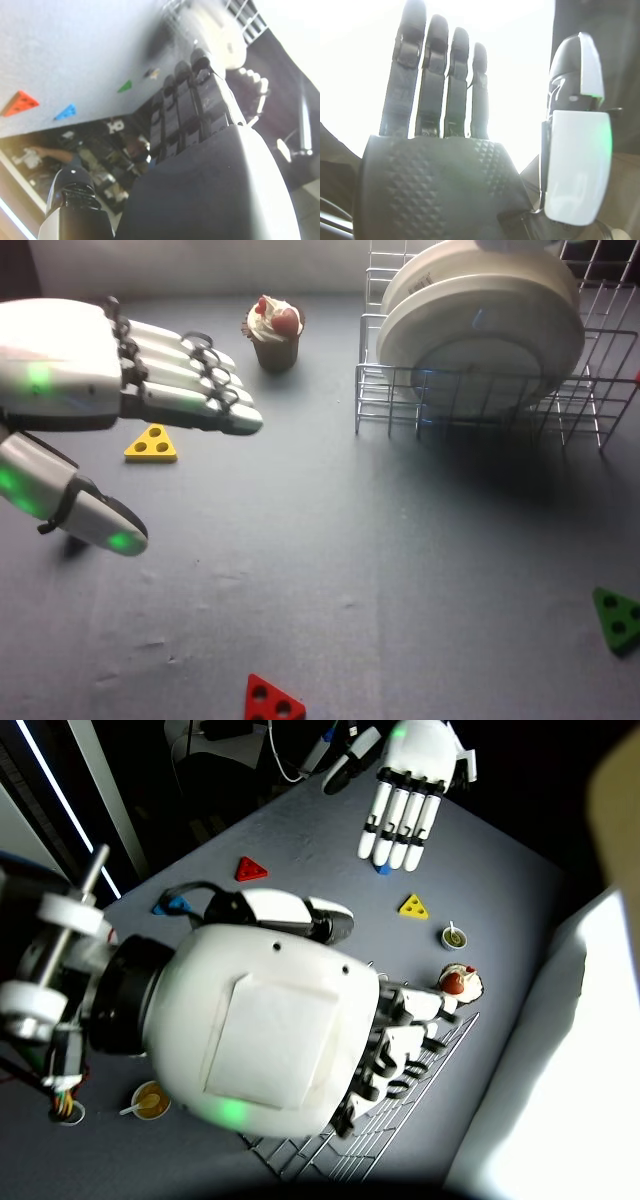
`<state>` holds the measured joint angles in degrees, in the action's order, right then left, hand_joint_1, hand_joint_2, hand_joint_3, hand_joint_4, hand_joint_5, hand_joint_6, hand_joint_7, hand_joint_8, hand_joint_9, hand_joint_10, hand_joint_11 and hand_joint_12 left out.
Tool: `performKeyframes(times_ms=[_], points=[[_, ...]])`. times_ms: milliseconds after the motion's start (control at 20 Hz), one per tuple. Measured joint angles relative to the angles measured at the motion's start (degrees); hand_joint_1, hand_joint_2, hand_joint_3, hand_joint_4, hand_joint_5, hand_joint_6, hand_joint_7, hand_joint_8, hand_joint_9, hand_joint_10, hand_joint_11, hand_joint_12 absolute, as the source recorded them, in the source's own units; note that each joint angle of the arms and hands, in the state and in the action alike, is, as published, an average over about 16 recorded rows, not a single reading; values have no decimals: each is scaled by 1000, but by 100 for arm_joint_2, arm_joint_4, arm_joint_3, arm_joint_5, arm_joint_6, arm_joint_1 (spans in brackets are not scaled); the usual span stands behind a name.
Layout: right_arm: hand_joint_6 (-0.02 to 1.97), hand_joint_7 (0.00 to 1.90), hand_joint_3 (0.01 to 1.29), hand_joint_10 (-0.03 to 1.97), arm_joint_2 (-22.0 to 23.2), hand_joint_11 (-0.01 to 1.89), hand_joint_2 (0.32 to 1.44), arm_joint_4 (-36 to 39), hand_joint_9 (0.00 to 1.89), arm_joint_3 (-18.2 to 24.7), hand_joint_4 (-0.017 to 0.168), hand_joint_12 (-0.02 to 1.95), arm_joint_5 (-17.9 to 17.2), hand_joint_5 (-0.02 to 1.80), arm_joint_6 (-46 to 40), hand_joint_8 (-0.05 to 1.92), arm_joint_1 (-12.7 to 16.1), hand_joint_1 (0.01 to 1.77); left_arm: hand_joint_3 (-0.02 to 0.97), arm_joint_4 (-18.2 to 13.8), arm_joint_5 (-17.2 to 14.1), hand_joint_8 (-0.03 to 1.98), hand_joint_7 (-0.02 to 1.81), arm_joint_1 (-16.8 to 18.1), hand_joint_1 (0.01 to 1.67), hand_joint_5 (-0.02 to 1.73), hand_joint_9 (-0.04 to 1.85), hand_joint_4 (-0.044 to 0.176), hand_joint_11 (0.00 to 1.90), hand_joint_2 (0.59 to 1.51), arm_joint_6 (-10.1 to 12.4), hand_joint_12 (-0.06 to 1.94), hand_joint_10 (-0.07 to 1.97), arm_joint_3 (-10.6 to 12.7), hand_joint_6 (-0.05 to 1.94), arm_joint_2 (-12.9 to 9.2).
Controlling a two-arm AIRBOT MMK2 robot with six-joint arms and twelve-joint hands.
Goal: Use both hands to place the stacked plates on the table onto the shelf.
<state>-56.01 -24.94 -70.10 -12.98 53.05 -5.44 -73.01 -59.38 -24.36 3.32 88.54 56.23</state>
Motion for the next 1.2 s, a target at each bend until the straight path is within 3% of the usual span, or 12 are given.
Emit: performKeyframes(times_ms=[250,450,700,1050,1200], points=[[22,429,10,12,340,501,892,1452,452,413,0,40,-657,393,153,17,-226,823,-2,-90,123,0,237,69,97,174,245,1,243,1041,-19,12,9,-292,4,8],[22,303,11,12,774,384,887,2743,325,820,2,13,-1368,289,414,17,-641,751,-2,-153,238,0,220,104,88,158,232,1,230,1049,-123,12,9,-475,4,11],[22,242,11,12,1344,330,899,3725,274,1275,4,9,-2366,221,788,17,-1462,695,-2,-278,314,0,194,137,88,134,211,1,203,1059,-177,12,9,-695,5,22],[23,260,10,12,2038,339,900,4352,300,1710,4,8,-3546,214,929,17,-2811,715,-1,-344,405,0,176,136,95,120,201,1,192,1081,-288,12,9,-896,5,30],[23,275,10,12,2171,344,901,4451,317,1787,4,9,-3869,216,896,17,-3176,733,-1,-360,431,0,172,133,99,118,198,2,189,1085,-291,12,9,-951,5,34]])
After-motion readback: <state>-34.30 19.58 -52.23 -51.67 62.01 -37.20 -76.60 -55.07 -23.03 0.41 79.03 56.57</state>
